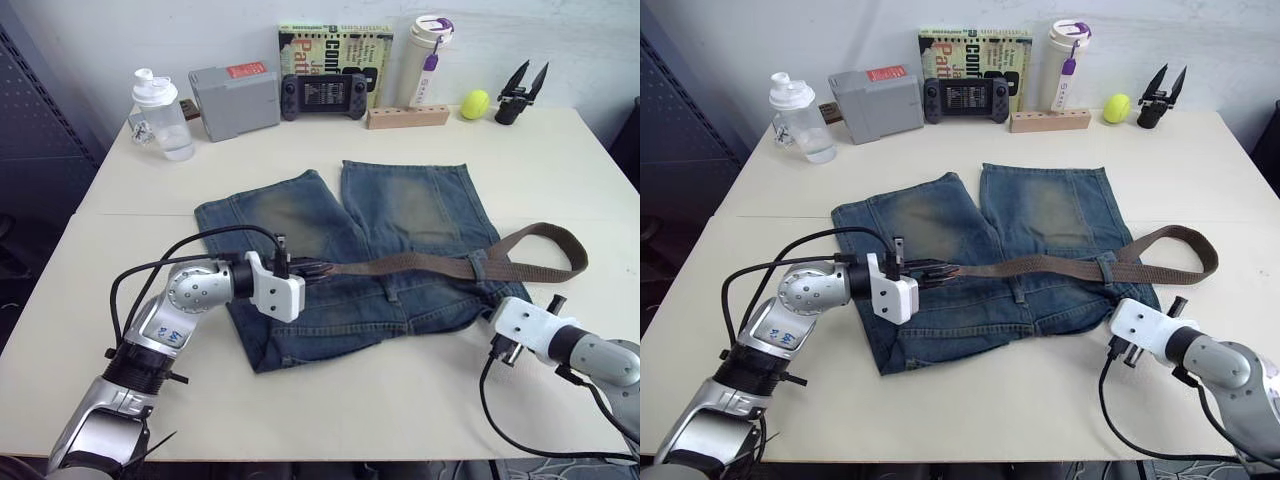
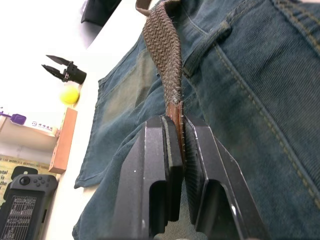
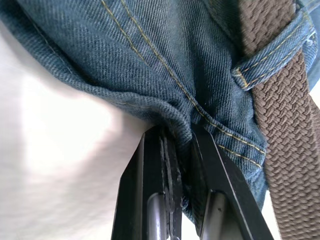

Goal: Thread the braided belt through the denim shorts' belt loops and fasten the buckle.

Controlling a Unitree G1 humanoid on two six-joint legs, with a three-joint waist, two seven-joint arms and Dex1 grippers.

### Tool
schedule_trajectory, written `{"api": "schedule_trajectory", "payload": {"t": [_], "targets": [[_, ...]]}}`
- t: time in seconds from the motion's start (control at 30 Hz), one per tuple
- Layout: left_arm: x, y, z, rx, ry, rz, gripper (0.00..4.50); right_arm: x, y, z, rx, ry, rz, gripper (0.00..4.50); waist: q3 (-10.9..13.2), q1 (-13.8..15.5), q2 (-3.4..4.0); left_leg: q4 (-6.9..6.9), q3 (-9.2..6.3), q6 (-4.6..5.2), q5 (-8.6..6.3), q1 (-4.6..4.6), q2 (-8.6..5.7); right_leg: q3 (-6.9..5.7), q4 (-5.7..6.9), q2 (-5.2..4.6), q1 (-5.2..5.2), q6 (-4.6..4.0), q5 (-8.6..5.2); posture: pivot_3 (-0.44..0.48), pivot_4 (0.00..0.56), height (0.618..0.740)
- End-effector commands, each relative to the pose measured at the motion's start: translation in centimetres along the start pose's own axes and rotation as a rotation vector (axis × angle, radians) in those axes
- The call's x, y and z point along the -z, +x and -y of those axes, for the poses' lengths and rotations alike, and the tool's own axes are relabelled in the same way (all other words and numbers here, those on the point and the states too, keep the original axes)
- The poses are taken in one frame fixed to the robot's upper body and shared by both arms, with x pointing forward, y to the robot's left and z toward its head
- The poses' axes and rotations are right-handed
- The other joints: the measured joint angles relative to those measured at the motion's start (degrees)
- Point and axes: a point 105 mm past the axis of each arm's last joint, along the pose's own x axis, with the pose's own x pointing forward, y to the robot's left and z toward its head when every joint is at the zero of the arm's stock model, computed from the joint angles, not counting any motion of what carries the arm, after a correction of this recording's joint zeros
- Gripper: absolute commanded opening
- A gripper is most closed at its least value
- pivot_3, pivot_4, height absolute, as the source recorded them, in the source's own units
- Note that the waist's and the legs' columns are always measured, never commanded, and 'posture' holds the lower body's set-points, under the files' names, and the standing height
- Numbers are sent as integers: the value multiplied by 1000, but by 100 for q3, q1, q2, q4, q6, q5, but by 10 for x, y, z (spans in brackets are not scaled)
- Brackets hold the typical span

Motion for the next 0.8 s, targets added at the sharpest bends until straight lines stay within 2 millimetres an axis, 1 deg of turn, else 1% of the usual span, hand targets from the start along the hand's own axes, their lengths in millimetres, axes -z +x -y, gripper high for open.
{"api": "schedule_trajectory", "payload": {"t": [0.03, 0.1, 0.13, 0.17, 0.2, 0.23, 0.27, 0.3, 0.33, 0.4, 0.47, 0.53, 0.57, 0.63, 0.67, 0.73, 0.8], "targets": [[-17, -2, -10, -67, 48, 65, 0, -9, -16, -4, -109, 76, 29, 2272, 0, 8, 0, 0, -1, 0, 0, 0, 0, 0, 0, 0, 0, 0, 0, 0, 150, 722], [-18, -3, -10, -81, 66, 64, 0, -19, -23, 3, -122, 138, 59, 3218, 1, -6, 1, 1, -1, 0, 0, 1, 0, 0, 0, 0, 1, 0, 0, 0, 150, 722], [-18, -3, -10, -94, 69, 65, 0, -29, -29, 7, -148, 195, 90, 3677, 2, -9, 5, 1, 0, 0, 0, 1, 0, 2, 0, 0, 2, 0, 0, 0, 150, 722], [-19, -3, -10, -104, 71, 67, 0, -36, -33, 8, -174, 233, 111, 4237, 4, -12, 14, 1, 0, 0, 0, 2, 0, 3, 0, -1, 1, 0, 0, 0, 150, 722], [-19, -2, -9, -110, 74, 68, 0, -46, -36, 10, -199, 282, 140, 4467, 4, -13, 20, 1, -3, 0, 0, 4, 1, 5, 0, -1, 1, 0, 0, 0, 150, 722], [-20, -2, -9, -117, 78, 72, 0, -59, -39, 10, -233, 360, 187, 4467, 3, -14, 22, 0, -6, 0, 0, 5, 1, 7, 0, -1, 1, 0, 0, 0, 150, 722], [-21, -2, -8, -120, 81, 74, 0, -67, -41, 10, -258, 411, 213, 4467, 3, -15, 21, 0, -10, 0, 0, 6, 1, 6, 1, -1, 1, 0, 0, 0, 150, 722], [-22, -2, -9, -133, 89, 75, 0, -83, -42, 6, -325, 527, 278, 4467, 3, -17, 21, 0, -21, 0, 0, 6, 3, 6, 1, 0, 1, 0, 0, 0, 150, 722], [-23, -2, -9, -143, 95, 75, 0, -94, -44, 2, -382, 601, 312, 4467, 3, -20, 21, 1, -29, 0, 0, 7, 4, 7, 1, -1, 1, -1, 0, 0, 150, 722], [-23, -2, -11, -163, 109, 69, 0, -111, -43, -13, -510, 750, 344, 4467, 4, -12, 20, 0, -48, 1, -1, 8, 6, 7, 1, -1, 1, -1, 0, 0, 150, 722], [-25, -2, -13, -180, 131, 70, 0, -136, -35, -23, -601, 941, 453, 4467, 5, 12, 18, 2, -54, 1, -1, 3, 3, 3, 1, -5, 1, -2, 0, 0, 150, 722], [-27, -1, -13, -182, 154, 74, 0, -158, -27, -27, -646, 1150, 539, 4467, 6, -4, 15, 6, -58, 1, -1, 0, 2, 1, 3, -8, 1, -2, 1, 0, 150, 722], [-27, -1, -13, -182, 160, 75, 0, -163, -25, -27, -651, 1215, 542, 4467, 6, -7, 16, 6, -55, 1, -1, 1, -3, 2, 4, -9, 1, -2, 1, 0, 150, 722], [-29, 0, -12, -181, 170, 78, 0, -171, -12, -28, -629, 1428, 548, 4467, 7, -7, 19, 6, -42, 1, -1, -1, -5, 1, 5, -10, -1, -2, 1, 0, 150, 722], [-30, 1, -11, -181, 173, 80, 0, -172, -2, -27, -595, 1540, 548, 4467, 5, -15, 14, 5, -34, 1, -1, 0, -4, -1, 5, -9, -2, -2, 1, 0, 150, 722], [-31, 1, -11, -181, 178, 82, 0, -173, 12, -25, -528, 1699, 550, 4467, 5, -22, 18, 5, -19, -1, -1, -2, 0, -10, 4, -5, 0, -2, 0, 0, 150, 722], [-32, 2, -11, -180, 184, 84, 0, -172, 22, -19, -459, 1816, 540, 4467, 4, -26, 22, 3, -10, -1, 0, -4, -1, -9, 5, -5, -3, -2, 0, 0, 150, 722]]}}
